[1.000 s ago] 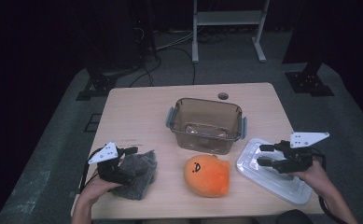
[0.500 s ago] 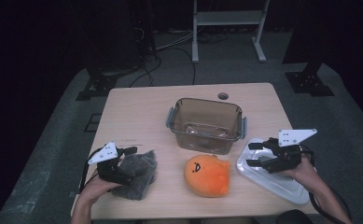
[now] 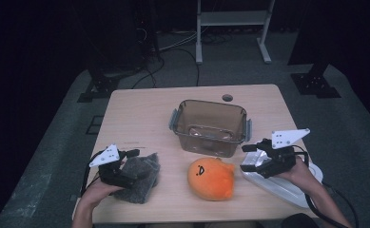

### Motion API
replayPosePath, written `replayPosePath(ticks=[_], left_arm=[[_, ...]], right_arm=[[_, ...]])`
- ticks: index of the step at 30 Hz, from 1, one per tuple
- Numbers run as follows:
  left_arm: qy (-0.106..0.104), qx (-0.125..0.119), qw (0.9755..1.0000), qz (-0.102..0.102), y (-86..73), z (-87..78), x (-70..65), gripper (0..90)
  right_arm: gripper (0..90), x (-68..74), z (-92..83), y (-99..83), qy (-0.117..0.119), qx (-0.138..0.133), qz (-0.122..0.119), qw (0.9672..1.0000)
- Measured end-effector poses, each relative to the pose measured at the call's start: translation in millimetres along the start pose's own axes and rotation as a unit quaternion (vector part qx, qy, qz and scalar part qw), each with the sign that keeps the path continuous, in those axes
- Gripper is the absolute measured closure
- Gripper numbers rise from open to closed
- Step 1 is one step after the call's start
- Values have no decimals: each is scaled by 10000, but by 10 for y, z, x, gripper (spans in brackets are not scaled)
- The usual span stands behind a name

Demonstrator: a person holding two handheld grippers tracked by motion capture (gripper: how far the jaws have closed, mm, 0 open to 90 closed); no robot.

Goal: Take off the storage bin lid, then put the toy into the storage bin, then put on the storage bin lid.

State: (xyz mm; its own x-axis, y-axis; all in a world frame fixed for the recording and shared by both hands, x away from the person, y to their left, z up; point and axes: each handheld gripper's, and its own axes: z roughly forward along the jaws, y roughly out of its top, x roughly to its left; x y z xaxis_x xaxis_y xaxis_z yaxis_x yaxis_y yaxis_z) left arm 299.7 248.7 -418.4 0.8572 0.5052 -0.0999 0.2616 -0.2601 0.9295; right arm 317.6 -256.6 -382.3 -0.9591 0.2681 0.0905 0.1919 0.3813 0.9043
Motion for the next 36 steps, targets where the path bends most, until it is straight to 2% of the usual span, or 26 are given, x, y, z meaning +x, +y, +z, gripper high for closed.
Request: replayPosePath(ticks=[10,26,36], left_arm=[[8,-13,10000,-31,-10,-13,10,61],[0,-43,10000,-3,-1,-40,8,61],[-19,-26,10000,21,5,-38,1,61]], right_arm=[[232,49,161,111,151,22,12,9999],[223,162,493,289,473,151,-232,9985],[222,167,675,284,553,302,-264,9977]])
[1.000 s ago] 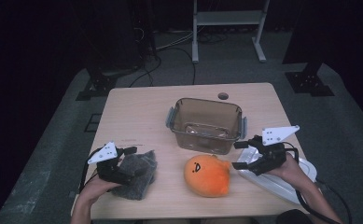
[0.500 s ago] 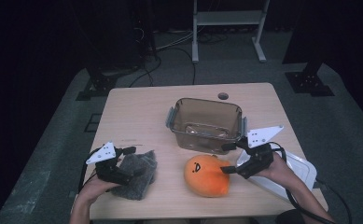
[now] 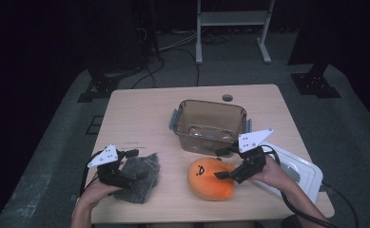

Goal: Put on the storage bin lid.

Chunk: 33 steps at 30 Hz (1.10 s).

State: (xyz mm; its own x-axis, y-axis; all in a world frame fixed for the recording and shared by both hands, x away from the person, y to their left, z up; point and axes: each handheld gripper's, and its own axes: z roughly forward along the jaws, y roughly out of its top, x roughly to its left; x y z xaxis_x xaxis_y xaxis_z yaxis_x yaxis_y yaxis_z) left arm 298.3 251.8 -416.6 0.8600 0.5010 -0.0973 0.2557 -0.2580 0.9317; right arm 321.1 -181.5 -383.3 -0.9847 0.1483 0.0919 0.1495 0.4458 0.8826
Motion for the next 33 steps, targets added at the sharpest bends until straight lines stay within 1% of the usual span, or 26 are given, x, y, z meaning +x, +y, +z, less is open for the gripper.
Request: replayPosePath(ticks=[2,7,11,14,19,29,33], left_arm=[[-11,-47,10000,-16,6,-5,-2,61],[-4,-8,10000,-28,-10,-4,15,61],[-19,-43,10000,-17,0,-12,8,61],[-20,-40,10000,-13,1,-15,5,61],[-27,-39,10000,-10,4,-17,3,61],[-43,-26,10000,-27,-5,-3,8,61],[-42,-27,10000,-19,-2,-7,5,61]], right_arm=[[223,-16,23,-13,-19,5,26,10000],[223,-59,72,-31,-48,30,58,10000],[222,-84,119,-36,-41,42,119,9999],[223,-76,163,-42,-41,100,95,9999],[223,-78,230,-73,3,156,133,9998],[223,-94,310,-138,28,155,193,9997],[219,-76,360,-172,11,253,183,9995]])
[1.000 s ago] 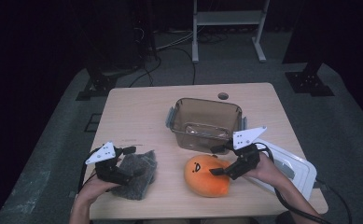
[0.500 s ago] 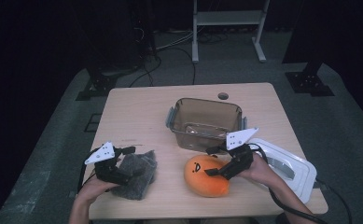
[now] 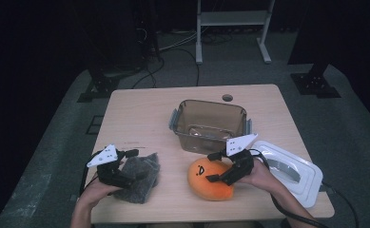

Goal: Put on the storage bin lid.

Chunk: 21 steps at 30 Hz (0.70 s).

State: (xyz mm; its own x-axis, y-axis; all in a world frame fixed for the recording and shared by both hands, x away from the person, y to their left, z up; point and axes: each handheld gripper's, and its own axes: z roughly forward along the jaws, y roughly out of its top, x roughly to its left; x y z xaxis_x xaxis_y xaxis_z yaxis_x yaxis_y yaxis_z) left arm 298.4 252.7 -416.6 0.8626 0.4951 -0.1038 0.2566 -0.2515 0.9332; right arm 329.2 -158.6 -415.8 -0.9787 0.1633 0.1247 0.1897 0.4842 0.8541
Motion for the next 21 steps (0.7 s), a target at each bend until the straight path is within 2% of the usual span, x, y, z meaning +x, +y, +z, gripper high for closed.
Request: replayPosePath(ticks=[8,21], left_arm=[[-6,26,10000,-20,-7,10,-2,61],[6,45,10000,-12,-11,10,-7,61]], right_arm=[[239,26,56,-74,-145,106,3,9998],[260,31,127,-132,-98,146,163,9997]])
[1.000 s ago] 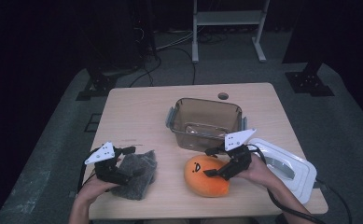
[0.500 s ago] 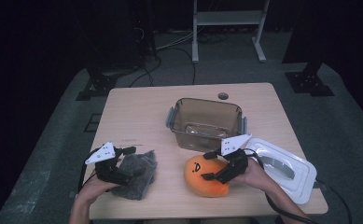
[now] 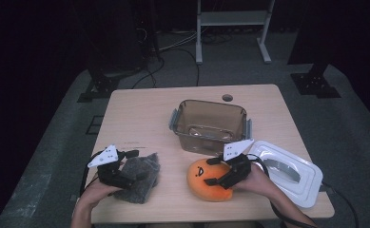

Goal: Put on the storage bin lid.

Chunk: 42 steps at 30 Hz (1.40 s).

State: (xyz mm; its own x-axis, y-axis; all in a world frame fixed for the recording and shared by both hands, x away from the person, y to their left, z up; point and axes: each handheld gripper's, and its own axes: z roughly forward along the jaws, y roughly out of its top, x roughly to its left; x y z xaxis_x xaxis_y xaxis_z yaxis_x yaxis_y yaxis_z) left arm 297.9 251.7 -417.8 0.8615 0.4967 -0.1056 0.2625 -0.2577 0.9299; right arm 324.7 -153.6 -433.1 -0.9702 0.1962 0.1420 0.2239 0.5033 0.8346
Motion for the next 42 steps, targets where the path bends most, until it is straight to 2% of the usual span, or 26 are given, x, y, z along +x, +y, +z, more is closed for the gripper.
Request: replayPosePath(ticks=[7,18,22,33,38,42], left_arm=[[8,6,10000,12,4,-1,-3,61],[5,14,10000,17,2,-3,-10,61],[-2,20,10000,15,-2,4,-11,61],[-4,21,10000,36,6,6,-17,61],[-2,12,10000,17,4,5,-14,60],[7,9,10000,15,4,-2,-12,61]], right_arm=[[327,22,34,-17,-42,103,-37,9999],[318,27,26,-12,16,23,-51,10000],[353,24,19,-15,8,41,-95,9999],[573,56,57,-7,45,276,-232,9993],[674,58,34,21,172,205,-208,9994],[695,27,3,54,239,113,-135,9996]])
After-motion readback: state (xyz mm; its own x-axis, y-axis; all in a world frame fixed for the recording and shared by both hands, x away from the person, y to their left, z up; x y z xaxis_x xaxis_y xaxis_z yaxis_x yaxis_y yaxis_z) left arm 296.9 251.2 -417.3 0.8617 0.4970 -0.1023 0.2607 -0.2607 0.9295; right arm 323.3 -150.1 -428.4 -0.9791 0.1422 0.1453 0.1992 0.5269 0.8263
